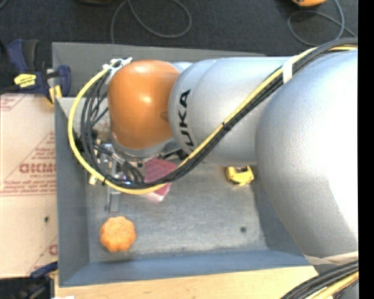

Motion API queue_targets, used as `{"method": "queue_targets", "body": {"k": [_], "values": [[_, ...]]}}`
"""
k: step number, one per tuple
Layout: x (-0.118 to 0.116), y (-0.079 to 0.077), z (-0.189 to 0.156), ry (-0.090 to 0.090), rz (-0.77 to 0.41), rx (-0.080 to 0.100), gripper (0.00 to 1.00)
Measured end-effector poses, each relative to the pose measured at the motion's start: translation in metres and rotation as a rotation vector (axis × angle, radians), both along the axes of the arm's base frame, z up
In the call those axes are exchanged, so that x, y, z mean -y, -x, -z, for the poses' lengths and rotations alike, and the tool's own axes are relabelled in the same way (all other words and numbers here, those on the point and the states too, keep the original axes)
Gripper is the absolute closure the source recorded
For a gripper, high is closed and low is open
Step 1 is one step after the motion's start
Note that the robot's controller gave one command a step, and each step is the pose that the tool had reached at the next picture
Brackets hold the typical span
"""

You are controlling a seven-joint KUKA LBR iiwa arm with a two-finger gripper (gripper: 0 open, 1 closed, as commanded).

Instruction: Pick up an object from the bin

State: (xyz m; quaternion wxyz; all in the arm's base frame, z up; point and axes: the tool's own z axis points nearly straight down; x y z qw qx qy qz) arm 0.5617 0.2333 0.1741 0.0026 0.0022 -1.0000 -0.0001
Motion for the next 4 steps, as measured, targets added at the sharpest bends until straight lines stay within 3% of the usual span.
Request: {"method": "queue_targets", "body": {"k": [1, 2, 3, 4], "values": [[0.001, -0.002, -0.005, -0.002, 0.004, 0.007, 0.00], [0.004, 0.000, 0.011, -0.006, -0.017, 0.018, 0.00], [0.031, 0.014, 0.084, -0.004, -0.019, 0.010, 0.00], [0.078, -0.007, 0.085, -0.011, 0.055, 0.017, 0.00]]}}
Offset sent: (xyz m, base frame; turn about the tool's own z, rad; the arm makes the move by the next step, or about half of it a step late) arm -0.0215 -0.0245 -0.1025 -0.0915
